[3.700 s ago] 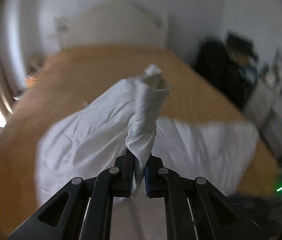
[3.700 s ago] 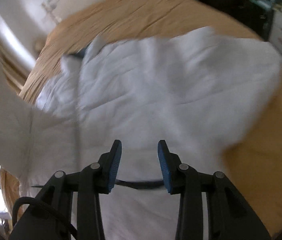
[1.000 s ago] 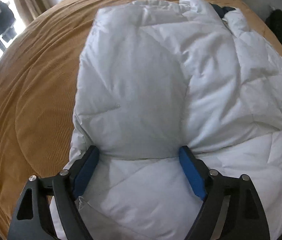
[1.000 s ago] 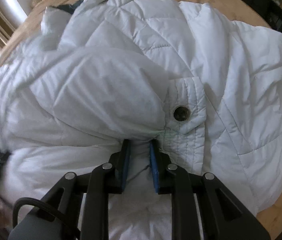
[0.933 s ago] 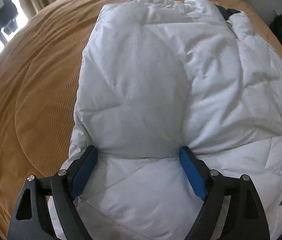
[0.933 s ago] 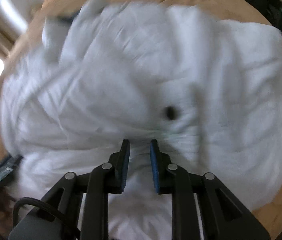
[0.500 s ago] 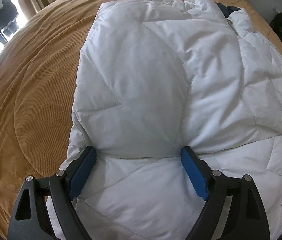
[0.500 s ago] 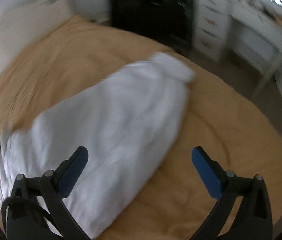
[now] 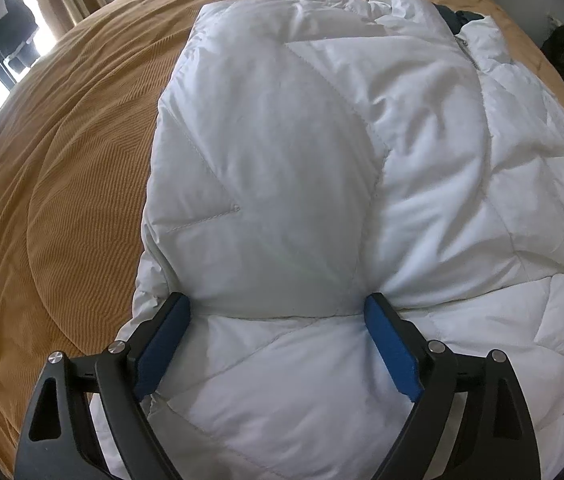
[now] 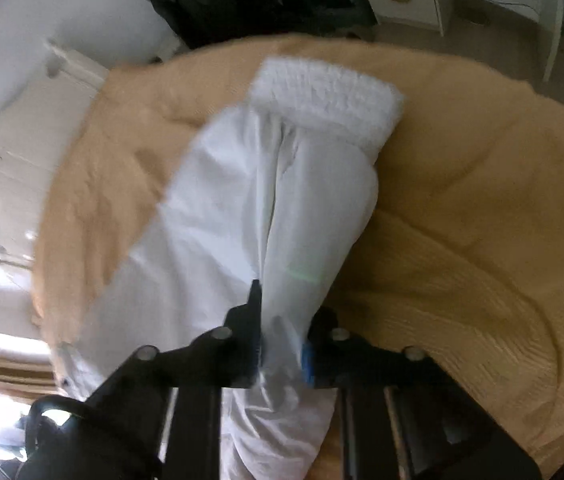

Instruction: Fold large clothes

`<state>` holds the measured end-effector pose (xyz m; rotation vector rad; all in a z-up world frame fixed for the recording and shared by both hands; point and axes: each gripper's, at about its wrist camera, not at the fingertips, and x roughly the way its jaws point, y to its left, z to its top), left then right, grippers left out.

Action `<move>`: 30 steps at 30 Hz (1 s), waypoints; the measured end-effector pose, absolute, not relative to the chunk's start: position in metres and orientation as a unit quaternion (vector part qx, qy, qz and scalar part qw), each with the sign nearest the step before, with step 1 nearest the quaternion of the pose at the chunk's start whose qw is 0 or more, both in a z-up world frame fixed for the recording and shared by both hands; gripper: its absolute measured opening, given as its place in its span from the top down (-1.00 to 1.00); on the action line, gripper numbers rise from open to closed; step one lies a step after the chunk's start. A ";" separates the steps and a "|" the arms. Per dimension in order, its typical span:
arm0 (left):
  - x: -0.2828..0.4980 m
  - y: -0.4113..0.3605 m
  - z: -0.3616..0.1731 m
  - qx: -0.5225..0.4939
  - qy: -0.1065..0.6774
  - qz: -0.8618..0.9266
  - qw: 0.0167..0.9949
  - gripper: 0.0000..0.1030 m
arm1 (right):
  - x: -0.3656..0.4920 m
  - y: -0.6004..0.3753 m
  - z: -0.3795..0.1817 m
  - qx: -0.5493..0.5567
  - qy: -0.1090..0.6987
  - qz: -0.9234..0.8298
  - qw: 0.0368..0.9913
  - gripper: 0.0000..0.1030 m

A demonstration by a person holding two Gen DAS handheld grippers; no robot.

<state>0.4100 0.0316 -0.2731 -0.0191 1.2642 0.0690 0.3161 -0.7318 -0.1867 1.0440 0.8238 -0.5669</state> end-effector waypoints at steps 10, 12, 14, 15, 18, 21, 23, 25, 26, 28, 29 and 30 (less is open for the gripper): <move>0.411 0.032 -0.275 -0.012 0.586 0.029 0.810 -0.74 | 0.317 -0.643 -0.004 0.367 0.293 -0.160 0.868 0.81; 0.410 0.033 -0.274 -0.017 0.586 0.027 0.810 -0.74 | 0.331 -0.600 0.022 0.346 0.285 -0.117 0.886 0.86; 0.409 0.037 -0.272 -0.029 0.585 0.023 0.810 -0.74 | 0.351 -0.559 0.036 0.324 0.290 -0.089 0.896 0.89; 0.408 0.039 -0.271 -0.034 0.583 0.020 0.811 -0.74 | 0.360 -0.537 0.037 0.312 0.294 -0.072 0.901 0.89; 0.403 0.044 -0.264 -0.035 0.583 0.008 0.811 -0.74 | 0.393 -0.452 0.032 0.269 0.314 -0.003 0.911 0.89; 0.396 0.059 -0.251 -0.079 0.580 -0.006 0.811 -0.74 | 0.430 -0.364 0.013 0.228 0.346 0.072 0.907 0.89; 0.390 0.076 -0.240 -0.121 0.571 -0.018 0.812 -0.74 | 0.447 -0.306 -0.010 0.210 0.373 0.118 0.896 0.89; 0.385 0.095 -0.233 -0.153 0.566 -0.021 0.810 -0.74 | 0.462 -0.260 -0.037 0.198 0.399 0.149 0.883 0.89; 0.384 0.102 -0.231 -0.161 0.565 -0.022 0.809 -0.74 | 0.474 -0.232 -0.059 0.189 0.420 0.163 0.873 0.89; 0.382 0.114 -0.229 -0.169 0.563 -0.023 0.809 -0.74 | 0.487 -0.194 -0.098 0.178 0.454 0.183 0.853 0.89; 0.381 0.117 -0.229 -0.168 0.562 -0.023 0.810 -0.74 | 0.491 -0.176 -0.119 0.170 0.475 0.188 0.843 0.89; 0.382 0.121 -0.230 -0.168 0.561 -0.025 0.810 -0.74 | 0.496 -0.162 -0.140 0.160 0.493 0.188 0.834 0.89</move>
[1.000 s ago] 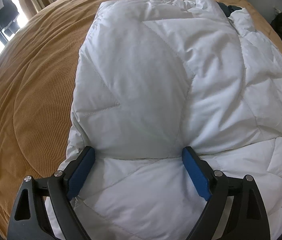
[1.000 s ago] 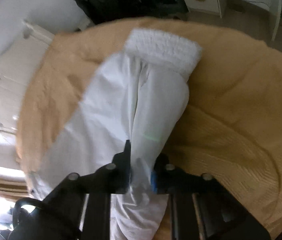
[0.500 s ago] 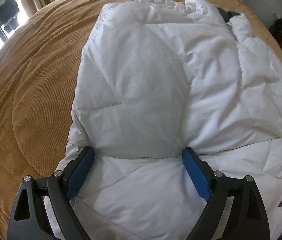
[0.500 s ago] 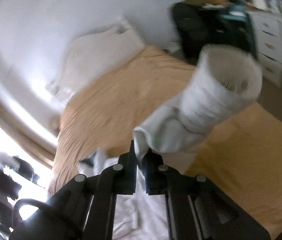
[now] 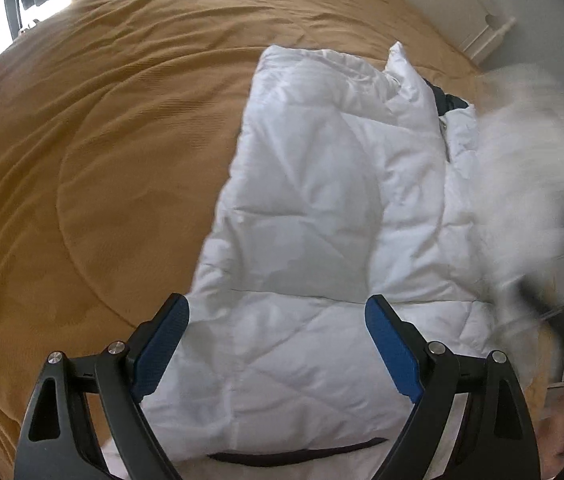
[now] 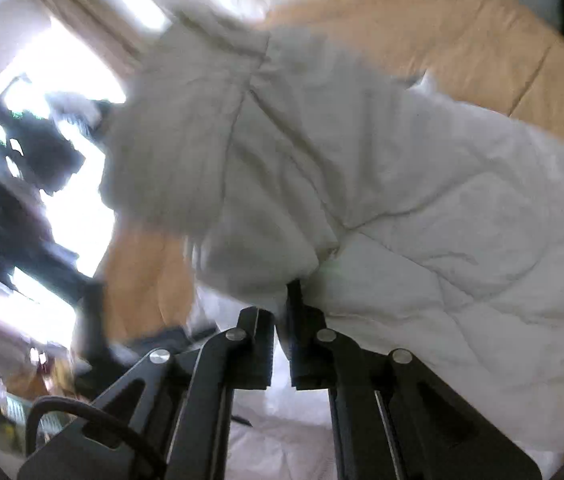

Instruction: Fold large clothes

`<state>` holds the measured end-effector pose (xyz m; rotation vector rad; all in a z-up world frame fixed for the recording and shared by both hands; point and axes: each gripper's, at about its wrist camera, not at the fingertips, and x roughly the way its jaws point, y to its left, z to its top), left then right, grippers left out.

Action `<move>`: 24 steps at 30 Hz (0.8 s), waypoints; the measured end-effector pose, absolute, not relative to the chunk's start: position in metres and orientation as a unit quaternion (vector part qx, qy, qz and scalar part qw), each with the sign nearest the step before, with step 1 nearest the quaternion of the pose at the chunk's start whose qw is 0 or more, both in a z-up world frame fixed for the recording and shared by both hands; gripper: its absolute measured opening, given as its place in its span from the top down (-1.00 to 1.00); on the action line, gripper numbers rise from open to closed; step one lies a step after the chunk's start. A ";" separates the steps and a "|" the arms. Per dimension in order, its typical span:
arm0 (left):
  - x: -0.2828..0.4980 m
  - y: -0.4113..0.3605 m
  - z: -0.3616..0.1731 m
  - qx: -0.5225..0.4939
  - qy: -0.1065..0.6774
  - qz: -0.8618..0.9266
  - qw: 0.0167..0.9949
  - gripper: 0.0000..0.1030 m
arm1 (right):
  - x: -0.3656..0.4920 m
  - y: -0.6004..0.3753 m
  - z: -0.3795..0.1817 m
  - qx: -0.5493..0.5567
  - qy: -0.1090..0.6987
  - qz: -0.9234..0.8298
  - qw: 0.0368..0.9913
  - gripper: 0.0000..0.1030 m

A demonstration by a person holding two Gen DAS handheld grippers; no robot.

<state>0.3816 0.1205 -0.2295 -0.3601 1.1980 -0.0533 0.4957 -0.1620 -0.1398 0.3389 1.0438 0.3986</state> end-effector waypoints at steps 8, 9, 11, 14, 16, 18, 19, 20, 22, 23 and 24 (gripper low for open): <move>0.399 0.103 -0.225 -0.245 0.550 -0.080 0.794 -0.74 | 0.536 -0.141 -0.246 0.174 0.580 0.175 0.776 0.62; 0.404 0.093 -0.220 -0.236 0.548 -0.087 0.798 -0.75 | 0.536 -0.146 -0.243 0.176 0.581 0.177 0.775 0.54; 0.414 0.074 -0.213 -0.213 0.544 -0.089 0.807 -0.75 | 0.533 -0.152 -0.229 0.172 0.565 0.172 0.788 -0.09; 0.439 0.040 -0.218 -0.155 0.556 -0.065 0.814 -0.75 | 0.500 -0.157 -0.201 0.167 0.530 0.157 0.817 -0.49; 0.455 0.024 -0.234 -0.131 0.582 -0.067 0.800 -0.75 | 0.494 -0.172 -0.189 0.169 0.522 0.155 0.822 -0.49; 0.462 0.011 -0.246 -0.111 0.594 -0.057 0.795 -0.61 | 0.487 -0.196 -0.187 0.170 0.516 0.136 0.828 -0.49; 0.462 0.007 -0.246 -0.102 0.592 -0.054 0.798 -0.31 | 0.486 -0.207 -0.188 0.167 0.516 0.119 0.831 -0.49; 0.463 0.006 -0.244 -0.103 0.594 -0.061 0.795 0.34 | 0.473 -0.202 -0.178 0.166 0.515 0.105 0.834 -0.43; 0.460 0.019 -0.228 -0.148 0.587 -0.063 0.793 0.62 | 0.461 -0.232 -0.167 0.167 0.511 0.072 0.840 -0.14; 0.457 0.027 -0.221 -0.157 0.578 -0.056 0.799 0.68 | 0.460 -0.244 -0.167 0.170 0.513 0.055 0.840 0.13; 0.454 0.037 -0.213 -0.158 0.570 -0.046 0.805 0.68 | 0.455 -0.257 -0.163 0.172 0.512 0.043 0.840 0.28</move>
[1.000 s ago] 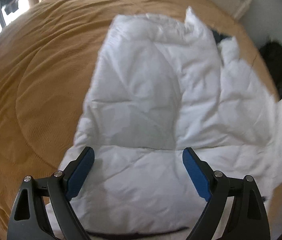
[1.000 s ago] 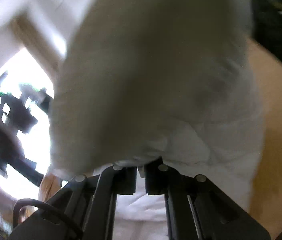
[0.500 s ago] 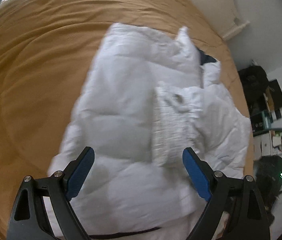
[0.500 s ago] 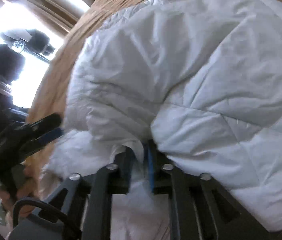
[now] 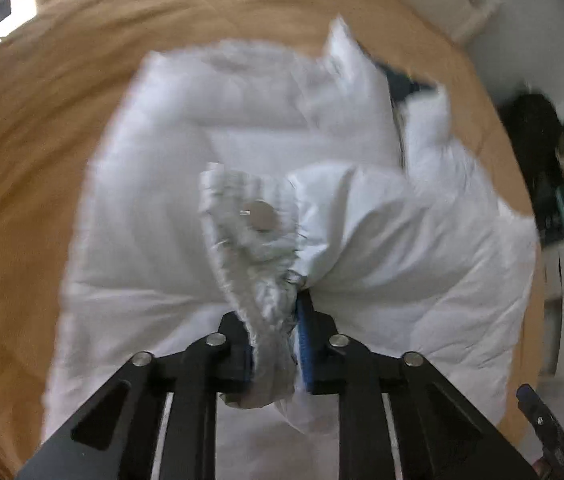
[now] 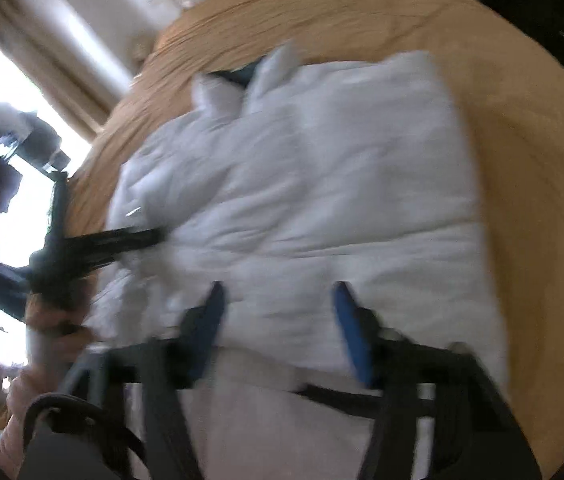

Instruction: Fold large clothes

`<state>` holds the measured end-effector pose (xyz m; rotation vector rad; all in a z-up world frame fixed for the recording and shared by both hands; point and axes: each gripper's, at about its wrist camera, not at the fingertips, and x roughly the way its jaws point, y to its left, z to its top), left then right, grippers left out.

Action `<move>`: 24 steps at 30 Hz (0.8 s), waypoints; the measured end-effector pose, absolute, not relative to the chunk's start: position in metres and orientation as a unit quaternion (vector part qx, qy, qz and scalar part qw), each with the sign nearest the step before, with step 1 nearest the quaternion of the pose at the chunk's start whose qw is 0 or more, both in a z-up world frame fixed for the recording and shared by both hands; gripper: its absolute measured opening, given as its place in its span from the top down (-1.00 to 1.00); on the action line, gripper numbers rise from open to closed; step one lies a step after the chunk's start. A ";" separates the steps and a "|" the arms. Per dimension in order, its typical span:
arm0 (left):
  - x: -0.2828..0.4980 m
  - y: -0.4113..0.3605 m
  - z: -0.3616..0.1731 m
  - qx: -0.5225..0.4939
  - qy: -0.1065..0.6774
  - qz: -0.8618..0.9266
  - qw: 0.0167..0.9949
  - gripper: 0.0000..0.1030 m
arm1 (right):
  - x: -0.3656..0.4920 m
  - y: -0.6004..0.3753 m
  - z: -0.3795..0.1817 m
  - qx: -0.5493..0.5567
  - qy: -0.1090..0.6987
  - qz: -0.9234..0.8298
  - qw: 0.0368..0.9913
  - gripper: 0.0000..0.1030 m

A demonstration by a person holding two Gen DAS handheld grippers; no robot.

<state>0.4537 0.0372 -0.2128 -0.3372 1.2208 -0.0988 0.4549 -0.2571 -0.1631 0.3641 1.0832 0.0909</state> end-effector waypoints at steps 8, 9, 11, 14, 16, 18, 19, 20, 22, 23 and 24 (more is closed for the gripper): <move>0.459 0.038 -0.250 -0.113 0.609 -0.039 0.784 0.41 | 0.488 -0.304 -0.166 0.168 0.506 -0.020 0.846 0.54; 0.460 0.034 -0.250 -0.103 0.609 -0.035 0.785 0.39 | 0.501 -0.304 -0.177 0.162 0.514 -0.030 0.842 0.57; 0.460 0.028 -0.249 -0.095 0.610 -0.036 0.786 0.33 | 0.533 -0.308 -0.199 0.144 0.537 -0.050 0.830 0.63; 0.462 0.026 -0.255 -0.094 0.608 -0.048 0.787 0.23 | 0.578 -0.318 -0.226 0.135 0.550 -0.074 0.821 0.72; 0.462 0.024 -0.255 -0.091 0.604 -0.052 0.790 0.21 | 0.602 -0.333 -0.230 0.179 0.551 -0.081 0.811 0.73; 0.461 0.023 -0.254 -0.094 0.604 -0.050 0.789 0.21 | 0.618 -0.355 -0.232 0.264 0.552 -0.072 0.787 0.73; 0.458 0.024 -0.253 -0.095 0.605 -0.049 0.789 0.21 | 0.620 -0.365 -0.230 0.302 0.548 -0.065 0.778 0.73; 0.459 0.023 -0.253 -0.094 0.606 -0.048 0.788 0.21 | 0.617 -0.373 -0.222 0.335 0.532 -0.058 0.775 0.69; 0.458 0.022 -0.253 -0.090 0.607 -0.046 0.788 0.20 | 0.606 -0.376 -0.196 0.349 0.495 -0.039 0.795 0.55; 0.456 0.021 -0.253 -0.090 0.606 -0.046 0.789 0.20 | 0.606 -0.373 -0.186 0.328 0.485 -0.041 0.809 0.23; 0.460 0.026 -0.255 -0.091 0.606 -0.046 0.789 0.20 | 0.610 -0.369 -0.179 0.302 0.476 -0.052 0.824 -0.01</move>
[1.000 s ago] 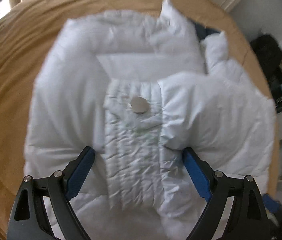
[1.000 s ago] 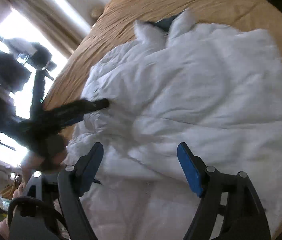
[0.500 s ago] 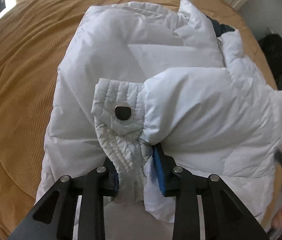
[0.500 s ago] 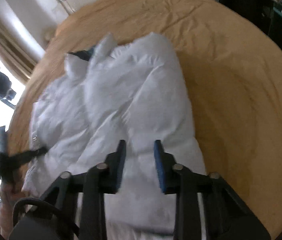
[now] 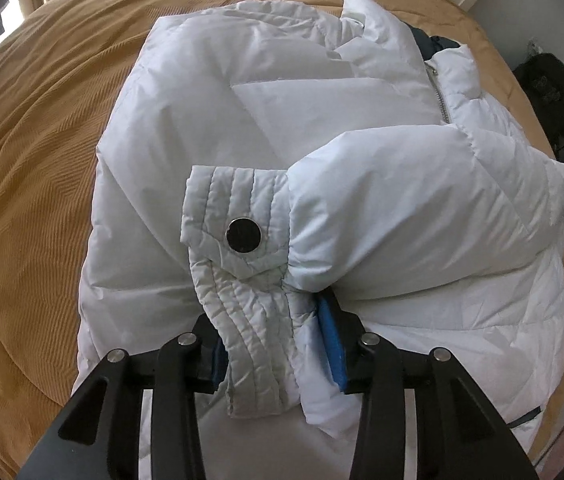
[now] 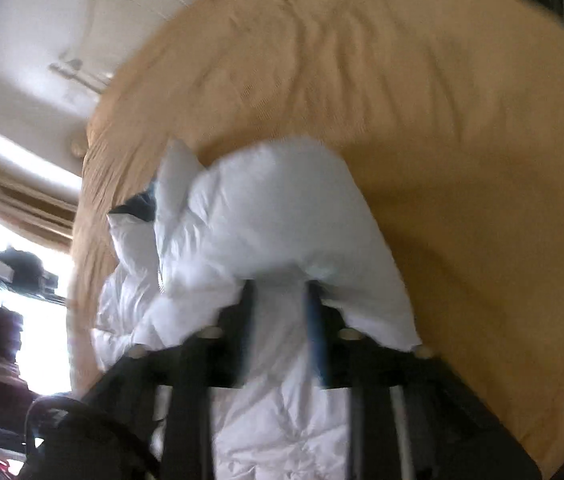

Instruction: Fold large clothes

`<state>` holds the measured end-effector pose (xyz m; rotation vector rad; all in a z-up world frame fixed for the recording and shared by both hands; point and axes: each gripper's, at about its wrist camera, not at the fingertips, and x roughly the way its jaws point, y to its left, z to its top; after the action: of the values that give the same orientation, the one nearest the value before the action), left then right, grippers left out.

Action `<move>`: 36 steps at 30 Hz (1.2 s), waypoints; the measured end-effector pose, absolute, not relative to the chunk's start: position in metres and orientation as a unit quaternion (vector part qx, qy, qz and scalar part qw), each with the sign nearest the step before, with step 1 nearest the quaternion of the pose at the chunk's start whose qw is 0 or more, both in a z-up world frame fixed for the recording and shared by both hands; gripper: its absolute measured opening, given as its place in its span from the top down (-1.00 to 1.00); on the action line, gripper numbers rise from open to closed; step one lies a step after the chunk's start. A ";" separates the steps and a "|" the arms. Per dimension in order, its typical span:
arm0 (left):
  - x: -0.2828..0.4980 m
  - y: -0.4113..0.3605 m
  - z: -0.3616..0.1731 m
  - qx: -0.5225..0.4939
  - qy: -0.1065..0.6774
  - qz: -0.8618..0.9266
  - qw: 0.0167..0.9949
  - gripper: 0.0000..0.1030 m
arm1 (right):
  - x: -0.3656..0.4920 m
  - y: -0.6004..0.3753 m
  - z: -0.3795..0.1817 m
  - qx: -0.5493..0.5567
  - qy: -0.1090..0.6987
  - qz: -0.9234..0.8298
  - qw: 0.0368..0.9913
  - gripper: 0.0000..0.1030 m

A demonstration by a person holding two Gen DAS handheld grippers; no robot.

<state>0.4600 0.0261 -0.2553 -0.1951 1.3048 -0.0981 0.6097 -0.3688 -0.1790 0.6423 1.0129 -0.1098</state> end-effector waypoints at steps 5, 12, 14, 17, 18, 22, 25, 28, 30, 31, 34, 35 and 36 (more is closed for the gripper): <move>0.459 0.035 -0.257 -0.110 0.609 -0.052 0.784 0.18 | 0.664 -0.359 -0.185 0.196 0.500 -0.095 0.838 -0.27; 0.465 0.049 -0.262 -0.143 0.617 -0.071 0.770 0.15 | 0.692 -0.399 -0.228 0.188 0.542 -0.132 0.808 0.07; 0.465 0.048 -0.263 -0.137 0.618 -0.068 0.771 0.15 | 0.675 -0.396 -0.194 0.201 0.494 -0.118 0.838 0.10; 0.464 0.039 -0.264 -0.118 0.612 -0.063 0.779 0.14 | 0.640 -0.376 -0.153 0.165 0.456 -0.075 0.871 0.12; 0.464 0.038 -0.264 -0.116 0.611 -0.061 0.781 0.14 | 0.628 -0.367 -0.145 0.145 0.455 -0.064 0.876 0.13; 0.465 0.038 -0.264 -0.120 0.612 -0.061 0.779 0.14 | 0.582 -0.347 -0.134 0.119 0.424 -0.047 0.896 0.13; 0.462 0.037 -0.264 -0.118 0.612 -0.062 0.780 0.14 | 0.566 -0.346 -0.138 0.136 0.406 -0.055 0.902 0.14; 0.461 0.033 -0.262 -0.113 0.609 -0.061 0.783 0.14 | 0.579 -0.348 -0.153 0.157 0.437 -0.023 0.885 0.69; 0.458 0.034 -0.261 -0.118 0.606 -0.068 0.784 0.06 | 0.608 -0.355 -0.176 0.154 0.469 -0.042 0.869 0.72; 0.458 0.035 -0.261 -0.120 0.605 -0.073 0.784 0.02 | 0.624 -0.361 -0.192 0.148 0.486 -0.066 0.859 0.85; 0.461 0.033 -0.264 -0.117 0.607 -0.076 0.782 -0.06 | 0.653 -0.379 -0.224 0.150 0.522 -0.097 0.834 1.00; 0.461 0.032 -0.263 -0.114 0.608 -0.073 0.782 -0.06 | 0.657 -0.387 -0.222 0.160 0.520 -0.106 0.832 1.00; 0.462 0.030 -0.263 -0.108 0.609 -0.070 0.783 -0.06 | 0.655 -0.392 -0.215 0.171 0.511 -0.113 0.835 1.00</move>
<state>0.4615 0.0300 -0.2632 -0.2331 1.3143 -0.1515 0.6548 -0.3916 -0.2147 0.3628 1.0822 -0.2391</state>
